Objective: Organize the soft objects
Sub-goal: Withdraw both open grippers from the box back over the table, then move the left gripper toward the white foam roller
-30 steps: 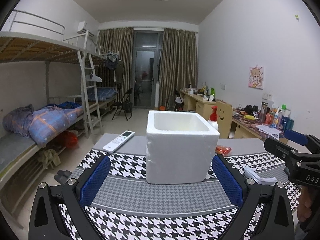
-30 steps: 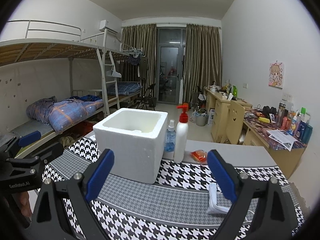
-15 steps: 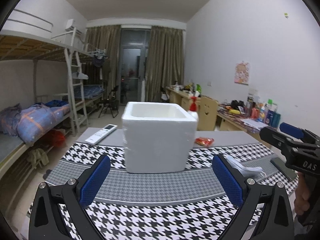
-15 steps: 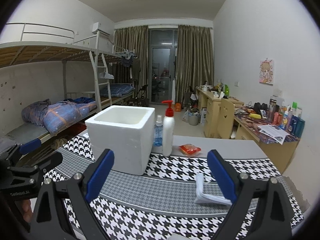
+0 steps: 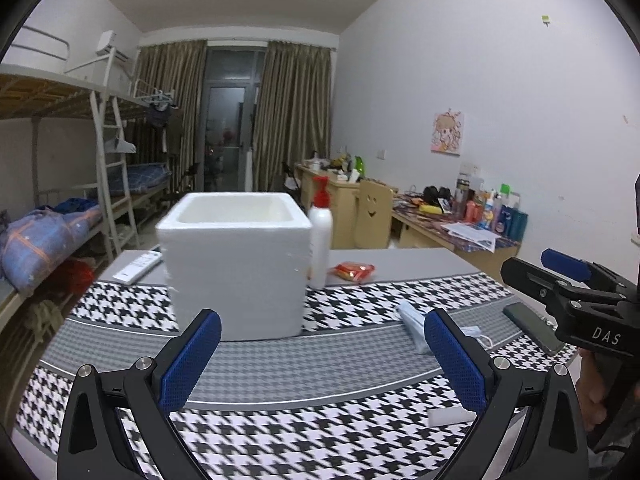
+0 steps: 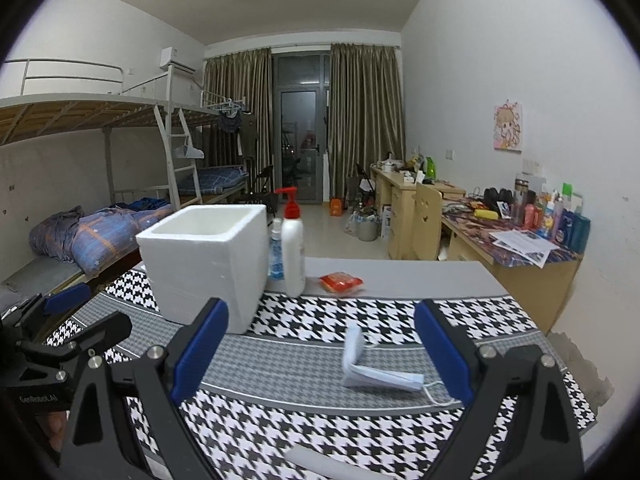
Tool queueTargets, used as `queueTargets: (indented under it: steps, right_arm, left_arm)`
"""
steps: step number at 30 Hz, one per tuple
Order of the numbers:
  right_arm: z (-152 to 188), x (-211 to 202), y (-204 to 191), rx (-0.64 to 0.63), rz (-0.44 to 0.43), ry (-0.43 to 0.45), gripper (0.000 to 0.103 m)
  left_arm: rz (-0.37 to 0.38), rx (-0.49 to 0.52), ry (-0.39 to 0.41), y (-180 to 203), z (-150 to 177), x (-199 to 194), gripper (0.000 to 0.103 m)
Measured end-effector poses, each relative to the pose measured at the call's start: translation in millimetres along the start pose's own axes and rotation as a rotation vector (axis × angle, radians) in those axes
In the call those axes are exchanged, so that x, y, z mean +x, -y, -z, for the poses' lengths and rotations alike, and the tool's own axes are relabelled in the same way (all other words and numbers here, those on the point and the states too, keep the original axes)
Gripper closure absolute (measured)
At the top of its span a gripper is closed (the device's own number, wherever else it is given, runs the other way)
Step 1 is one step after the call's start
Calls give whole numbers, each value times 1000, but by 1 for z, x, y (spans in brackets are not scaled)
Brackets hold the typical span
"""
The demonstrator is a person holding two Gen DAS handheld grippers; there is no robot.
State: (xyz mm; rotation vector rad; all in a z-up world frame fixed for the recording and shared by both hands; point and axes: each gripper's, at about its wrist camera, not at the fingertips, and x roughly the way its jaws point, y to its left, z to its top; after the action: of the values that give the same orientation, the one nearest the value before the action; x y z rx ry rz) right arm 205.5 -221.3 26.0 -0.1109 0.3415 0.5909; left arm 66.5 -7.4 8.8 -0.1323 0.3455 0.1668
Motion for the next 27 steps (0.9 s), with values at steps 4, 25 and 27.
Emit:
queueTargets:
  steps: [4,25,27]
  right_arm:
    - [5,3,15,11,-9,-21,7]
    - [31,20,58,-18,13,-123,7]
    - [33,21,62,-13,11,-132,7]
  left_arm:
    - [12,-8,-13,11,4,7,1]
    - [136,47,-157,53,37,46,1]
    - [153,73,-172,56,41,49,1]
